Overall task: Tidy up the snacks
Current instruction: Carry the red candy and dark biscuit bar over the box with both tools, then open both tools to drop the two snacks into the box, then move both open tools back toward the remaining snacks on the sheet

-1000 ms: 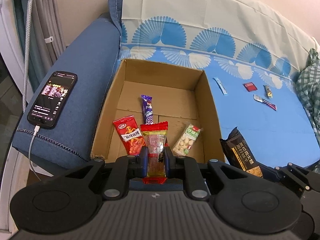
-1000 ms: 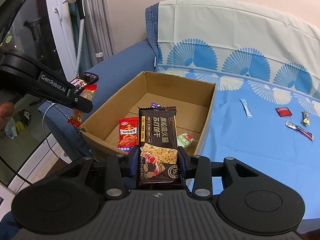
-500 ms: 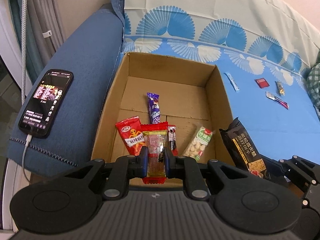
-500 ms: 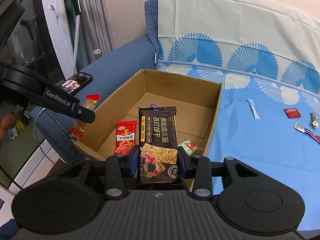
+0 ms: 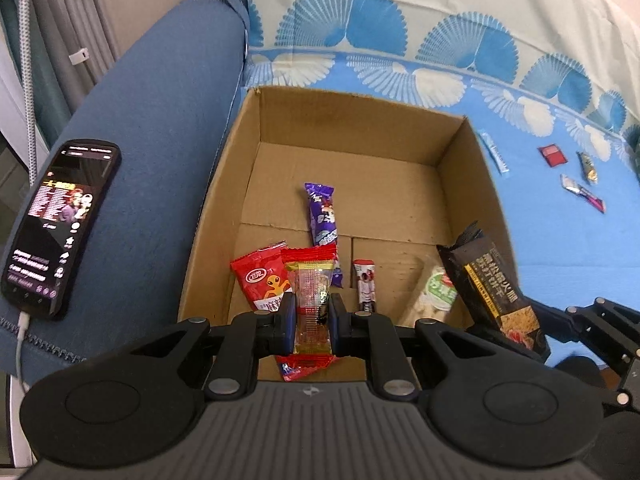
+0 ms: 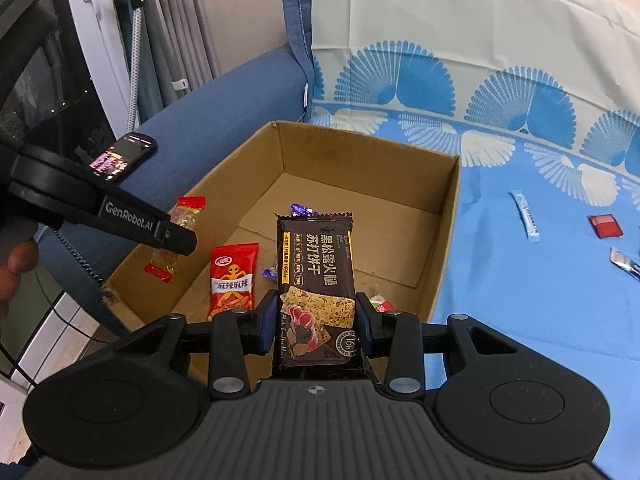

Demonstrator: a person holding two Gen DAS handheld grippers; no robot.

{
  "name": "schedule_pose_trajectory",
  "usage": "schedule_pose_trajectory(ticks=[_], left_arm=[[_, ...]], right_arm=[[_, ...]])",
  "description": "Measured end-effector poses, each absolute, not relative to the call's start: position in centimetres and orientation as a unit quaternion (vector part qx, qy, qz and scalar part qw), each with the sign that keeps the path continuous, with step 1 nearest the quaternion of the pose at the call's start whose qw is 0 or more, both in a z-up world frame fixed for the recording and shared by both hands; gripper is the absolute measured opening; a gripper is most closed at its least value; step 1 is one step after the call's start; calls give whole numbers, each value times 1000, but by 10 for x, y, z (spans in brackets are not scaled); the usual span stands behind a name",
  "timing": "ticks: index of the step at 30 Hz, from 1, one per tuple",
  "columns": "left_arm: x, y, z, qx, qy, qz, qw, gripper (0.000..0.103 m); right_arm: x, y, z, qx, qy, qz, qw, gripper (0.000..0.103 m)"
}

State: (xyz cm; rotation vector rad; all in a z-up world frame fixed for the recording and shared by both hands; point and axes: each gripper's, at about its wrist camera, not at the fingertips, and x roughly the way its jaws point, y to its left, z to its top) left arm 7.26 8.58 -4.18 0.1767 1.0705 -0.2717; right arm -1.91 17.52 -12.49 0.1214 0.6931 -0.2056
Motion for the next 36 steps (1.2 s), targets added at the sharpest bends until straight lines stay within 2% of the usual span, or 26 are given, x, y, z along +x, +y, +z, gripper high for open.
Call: schedule_pose_trajectory(ticks=[19,20,21,22,23,24,25,26,32,36], left_arm=[[116,77,-89,118,530,-113,832,18],[118,77,-90,120,528,-113,833,24],[119,77,-90,123,525,-112,834,35],[120,76,-90,127,521,-108,837,67],[120,76,-87,130,514,-103,841,96],[118,77,-83,132,500,-95,851,103],[115,79,-78,131,485,-91,860,103],[112,80,-75,133,478,-88,864,103],[89,88,-76,140,525,-76,836,103],[56,97,-67,136,529,-67,835,103]], right_arm=[[31,158,-154,66,369,-101,922,41],[32,157,-154,65,369,-102,921,41],[34,157,-155,62,370,-101,922,43],[37,157,-155,54,371,-97,922,46],[39,157,-154,45,372,-93,922,58],[42,157,-153,36,374,-94,922,65],[44,158,-151,27,374,-97,922,77],[44,159,-148,19,374,-96,922,84],[19,171,-138,27,377,-89,922,90],[-11,183,-132,51,377,-99,920,93]])
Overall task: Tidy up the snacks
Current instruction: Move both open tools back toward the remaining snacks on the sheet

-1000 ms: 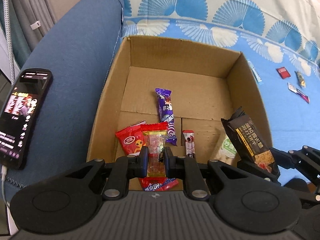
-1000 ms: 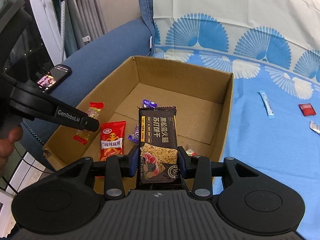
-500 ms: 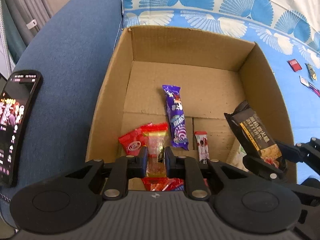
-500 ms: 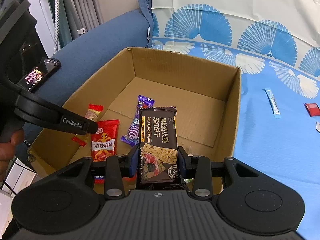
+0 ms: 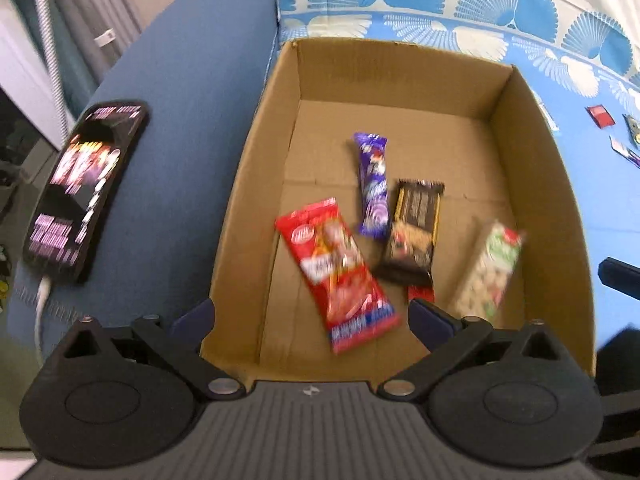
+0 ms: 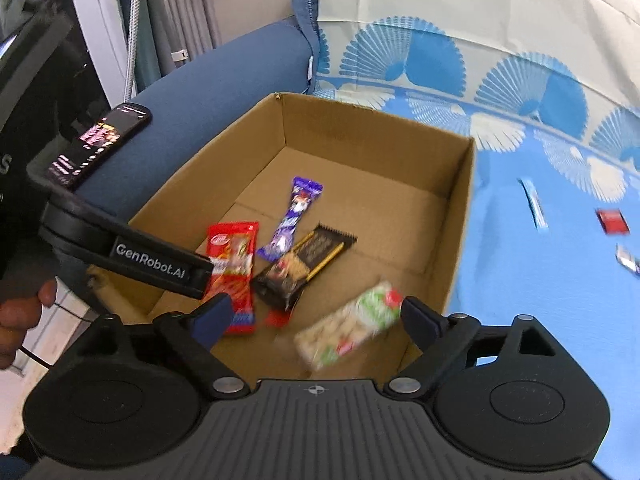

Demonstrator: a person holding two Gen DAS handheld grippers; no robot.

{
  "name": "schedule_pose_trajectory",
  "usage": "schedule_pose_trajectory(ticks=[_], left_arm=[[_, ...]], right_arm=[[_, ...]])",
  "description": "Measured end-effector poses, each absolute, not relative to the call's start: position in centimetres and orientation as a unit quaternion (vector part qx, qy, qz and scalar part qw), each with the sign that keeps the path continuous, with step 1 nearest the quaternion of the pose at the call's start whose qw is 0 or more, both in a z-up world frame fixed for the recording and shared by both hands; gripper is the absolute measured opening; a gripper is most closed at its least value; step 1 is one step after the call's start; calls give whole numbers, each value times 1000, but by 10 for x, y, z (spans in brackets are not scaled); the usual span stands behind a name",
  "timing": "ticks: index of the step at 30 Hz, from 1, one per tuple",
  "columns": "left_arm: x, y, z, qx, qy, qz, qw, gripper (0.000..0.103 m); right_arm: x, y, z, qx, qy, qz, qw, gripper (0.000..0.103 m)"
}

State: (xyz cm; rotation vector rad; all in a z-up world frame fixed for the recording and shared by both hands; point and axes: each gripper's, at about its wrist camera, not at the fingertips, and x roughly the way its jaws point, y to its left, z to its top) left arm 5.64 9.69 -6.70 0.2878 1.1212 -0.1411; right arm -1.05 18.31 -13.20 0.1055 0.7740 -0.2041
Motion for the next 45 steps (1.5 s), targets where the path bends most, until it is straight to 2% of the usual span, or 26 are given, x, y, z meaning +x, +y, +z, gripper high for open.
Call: schedule_pose_trajectory(ticks=[9,19,45], left_arm=[[-15,105,-30,133,504,-55,852,103],[-66,98,-14,142,483,-54,862,103],[-95,67,2,179,456,-68,869,103]], right_arm=[[-80,212,-103,61,330,-122,934,98],[-134,228,-93,59,299,-126,944,99],[-176,219,-87,87,252,-146,953,99]])
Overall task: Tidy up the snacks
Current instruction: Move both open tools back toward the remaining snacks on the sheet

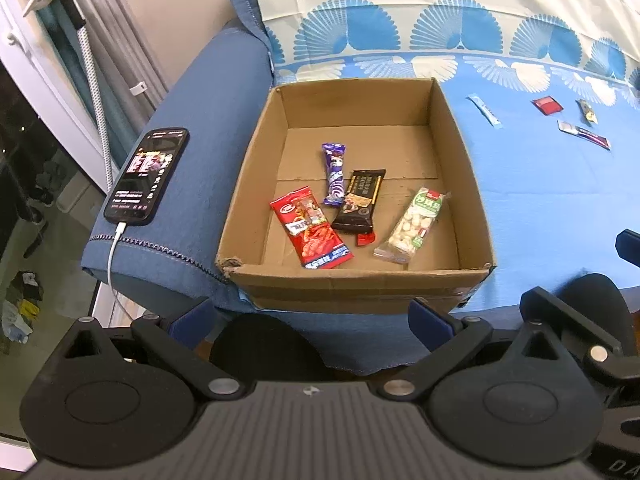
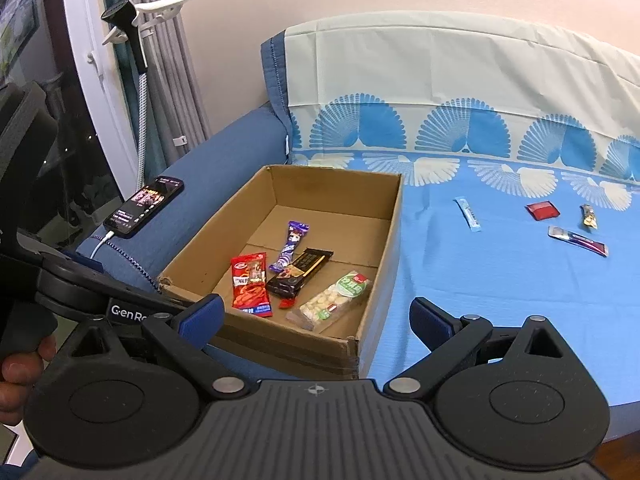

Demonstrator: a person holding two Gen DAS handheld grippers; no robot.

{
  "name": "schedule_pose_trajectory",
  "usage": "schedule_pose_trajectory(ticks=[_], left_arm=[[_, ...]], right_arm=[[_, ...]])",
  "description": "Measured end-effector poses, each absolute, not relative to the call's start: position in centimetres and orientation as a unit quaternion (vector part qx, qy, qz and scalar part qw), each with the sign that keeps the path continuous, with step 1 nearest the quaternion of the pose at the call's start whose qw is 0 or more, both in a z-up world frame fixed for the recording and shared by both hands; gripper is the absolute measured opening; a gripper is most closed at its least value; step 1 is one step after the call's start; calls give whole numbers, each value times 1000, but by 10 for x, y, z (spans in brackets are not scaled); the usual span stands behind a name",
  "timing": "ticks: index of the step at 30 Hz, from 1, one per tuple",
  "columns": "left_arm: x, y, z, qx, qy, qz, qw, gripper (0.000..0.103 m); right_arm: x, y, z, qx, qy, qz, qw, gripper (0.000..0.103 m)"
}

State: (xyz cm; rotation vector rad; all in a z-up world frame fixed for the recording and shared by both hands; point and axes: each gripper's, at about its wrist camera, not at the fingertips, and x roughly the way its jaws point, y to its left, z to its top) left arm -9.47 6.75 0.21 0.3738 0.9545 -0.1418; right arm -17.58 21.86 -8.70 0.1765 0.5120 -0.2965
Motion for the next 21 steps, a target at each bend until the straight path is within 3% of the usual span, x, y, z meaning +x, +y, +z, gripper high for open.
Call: schedule_pose_trajectory(ticks=[12,21], left_arm=[[-76,-15,-2,219,464,-117,850,103],[-25,-108,-11,236,467,-148,839,103]], right_arm=[[-202,154,-90,135,231,-193,944,100],[-228,50,-97,175,211,-284,919,101]])
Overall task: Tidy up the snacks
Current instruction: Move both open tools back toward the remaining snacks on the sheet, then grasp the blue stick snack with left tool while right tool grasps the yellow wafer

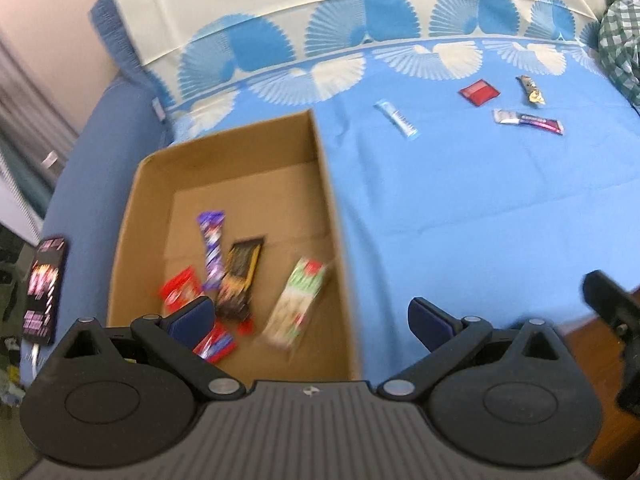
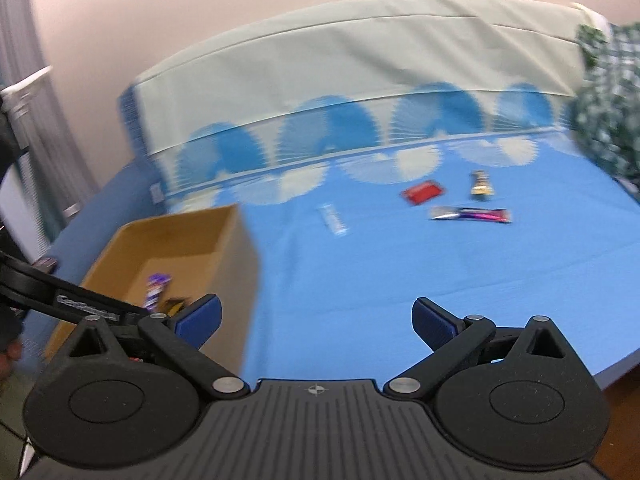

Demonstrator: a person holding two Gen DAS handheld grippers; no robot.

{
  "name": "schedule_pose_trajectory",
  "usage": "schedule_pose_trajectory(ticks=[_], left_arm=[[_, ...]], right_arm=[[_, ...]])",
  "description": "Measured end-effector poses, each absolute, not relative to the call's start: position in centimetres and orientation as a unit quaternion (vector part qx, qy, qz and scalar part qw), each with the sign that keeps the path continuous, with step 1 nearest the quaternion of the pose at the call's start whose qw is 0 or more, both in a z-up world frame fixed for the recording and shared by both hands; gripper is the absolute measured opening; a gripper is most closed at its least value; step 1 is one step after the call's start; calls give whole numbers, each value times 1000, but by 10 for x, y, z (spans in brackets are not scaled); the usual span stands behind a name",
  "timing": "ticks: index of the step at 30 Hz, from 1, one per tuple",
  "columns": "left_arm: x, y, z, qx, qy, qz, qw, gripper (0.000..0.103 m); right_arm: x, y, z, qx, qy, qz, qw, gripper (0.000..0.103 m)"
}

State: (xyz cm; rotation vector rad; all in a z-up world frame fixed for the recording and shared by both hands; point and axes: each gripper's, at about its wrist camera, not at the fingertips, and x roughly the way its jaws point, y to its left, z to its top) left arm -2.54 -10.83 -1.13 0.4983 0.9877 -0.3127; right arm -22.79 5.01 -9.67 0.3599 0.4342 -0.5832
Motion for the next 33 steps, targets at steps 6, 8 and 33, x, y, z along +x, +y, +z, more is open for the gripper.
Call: schedule_pose_trajectory(ticks=[6,8,33], left_arm=[[39,-187,-37,223,492,-167,825,103],[65,-211,-50,212,501,-167,822,103],[309,-343,-234,104,578,-118,801,102]], right_arm=[[-231,-42,-107,185,197,-353,896,101],[-228,-78,-112,197,190,-375,886,102],[-17,-427,-256,176,275,-468,821,100]])
